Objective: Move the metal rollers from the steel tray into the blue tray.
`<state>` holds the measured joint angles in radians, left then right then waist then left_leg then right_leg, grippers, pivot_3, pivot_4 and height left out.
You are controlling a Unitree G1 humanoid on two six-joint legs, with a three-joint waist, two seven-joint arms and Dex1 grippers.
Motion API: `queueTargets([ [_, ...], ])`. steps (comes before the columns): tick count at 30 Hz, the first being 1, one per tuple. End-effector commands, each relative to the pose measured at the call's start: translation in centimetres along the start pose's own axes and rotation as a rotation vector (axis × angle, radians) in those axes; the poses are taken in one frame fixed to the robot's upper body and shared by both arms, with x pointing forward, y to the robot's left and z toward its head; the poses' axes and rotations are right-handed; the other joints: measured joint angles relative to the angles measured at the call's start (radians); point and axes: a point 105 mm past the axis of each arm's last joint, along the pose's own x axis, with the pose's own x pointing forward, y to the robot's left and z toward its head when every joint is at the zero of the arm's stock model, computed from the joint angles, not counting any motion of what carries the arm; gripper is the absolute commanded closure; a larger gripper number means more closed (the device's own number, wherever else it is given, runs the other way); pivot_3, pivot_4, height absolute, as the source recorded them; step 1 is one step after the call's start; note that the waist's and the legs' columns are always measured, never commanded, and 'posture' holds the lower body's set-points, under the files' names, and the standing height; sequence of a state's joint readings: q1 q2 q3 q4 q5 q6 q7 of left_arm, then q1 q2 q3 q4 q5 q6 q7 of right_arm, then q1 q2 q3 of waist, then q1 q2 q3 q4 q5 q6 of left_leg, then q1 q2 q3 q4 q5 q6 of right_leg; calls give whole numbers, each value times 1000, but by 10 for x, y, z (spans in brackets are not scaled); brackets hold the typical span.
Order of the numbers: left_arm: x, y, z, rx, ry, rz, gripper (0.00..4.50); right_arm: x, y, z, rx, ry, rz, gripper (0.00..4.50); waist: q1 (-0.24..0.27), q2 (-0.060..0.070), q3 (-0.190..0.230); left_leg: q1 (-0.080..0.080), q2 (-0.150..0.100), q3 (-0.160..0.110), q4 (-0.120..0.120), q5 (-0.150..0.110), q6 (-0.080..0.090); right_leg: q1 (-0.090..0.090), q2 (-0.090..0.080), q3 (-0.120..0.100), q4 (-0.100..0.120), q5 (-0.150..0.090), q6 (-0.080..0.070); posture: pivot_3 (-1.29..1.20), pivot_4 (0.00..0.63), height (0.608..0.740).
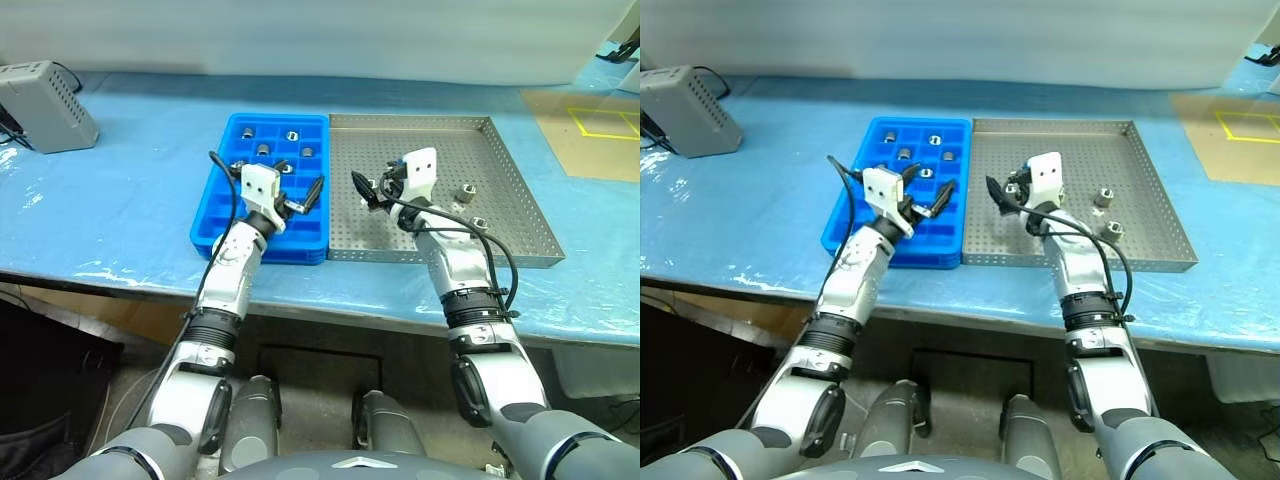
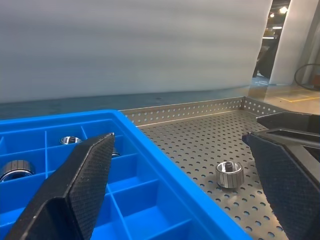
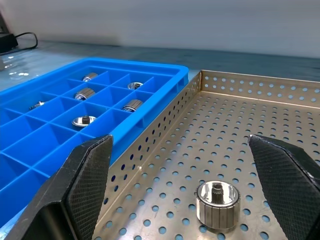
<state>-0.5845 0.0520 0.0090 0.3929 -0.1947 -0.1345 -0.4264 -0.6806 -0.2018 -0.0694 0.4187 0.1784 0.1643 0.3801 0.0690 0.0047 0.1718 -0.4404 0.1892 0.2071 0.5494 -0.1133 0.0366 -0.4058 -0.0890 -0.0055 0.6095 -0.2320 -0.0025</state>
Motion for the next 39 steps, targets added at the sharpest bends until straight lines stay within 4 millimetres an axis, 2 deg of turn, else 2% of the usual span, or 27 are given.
queueTargets([
  [1,1,1,5,10,-23,-15,0,-2,-11,13,-6,-43,-28,40,0,0,0,0,0,0,0,0,0,0,0,0,0,0,0,-81,150,740],
  [6,6,-2,10,-11,-31,-61,0,-11,-18,14,11,-33,-38,40,-1,0,0,0,0,0,0,0,0,0,0,0,0,0,0,-142,150,740],
  [9,7,-8,10,22,-15,-140,0,-19,-27,4,2,8,-85,40,-4,0,0,0,0,0,0,0,0,0,0,1,0,0,0,-186,150,740],
  [12,9,-10,14,14,-17,-174,0,-25,-35,-2,-83,66,-152,40,-9,0,0,0,0,0,0,0,0,0,0,1,0,0,0,-252,150,740],
  [14,10,-13,8,24,6,-190,0,-35,-39,-4,-151,88,-192,40,-22,0,0,0,0,1,0,0,0,0,0,1,0,0,0,-309,150,740],
  [18,11,-17,-1,37,36,-216,0,-51,-41,2,-95,64,-209,40,-51,0,0,1,0,1,0,0,0,0,1,2,-1,0,0,-382,150,740],
  [22,13,-25,3,-8,18,-265,0,-73,-50,11,-54,26,-230,40,-72,0,0,1,0,2,0,0,0,0,1,3,-1,0,0,-436,150,740],
  [24,12,-26,4,-9,15,-277,0,-79,-49,10,-65,38,-222,40,-84,0,0,2,0,2,0,0,1,0,1,4,-2,0,0,-452,150,740],
  [27,16,-25,-6,12,76,-287,0,-93,-47,10,-63,56,-199,40,-95,0,0,2,0,2,0,-1,1,0,1,4,-2,0,0,-495,150,740],
  [31,20,-26,-2,41,106,-299,0,-107,-47,12,-51,84,-176,40,-111,0,0,2,0,2,1,-1,2,1,1,4,-2,0,0,-505,150,740],
  [36,8,-31,19,29,22,-400,0,-110,-41,13,-38,123,-103,40,-118,0,0,3,0,2,2,-1,3,1,1,5,-2,0,0,-465,150,740],
  [39,2,-25,15,58,58,-394,0,-106,-39,17,-63,132,-64,40,-116,0,0,3,0,2,2,-1,3,2,1,5,-2,0,0,-434,150,740],
])
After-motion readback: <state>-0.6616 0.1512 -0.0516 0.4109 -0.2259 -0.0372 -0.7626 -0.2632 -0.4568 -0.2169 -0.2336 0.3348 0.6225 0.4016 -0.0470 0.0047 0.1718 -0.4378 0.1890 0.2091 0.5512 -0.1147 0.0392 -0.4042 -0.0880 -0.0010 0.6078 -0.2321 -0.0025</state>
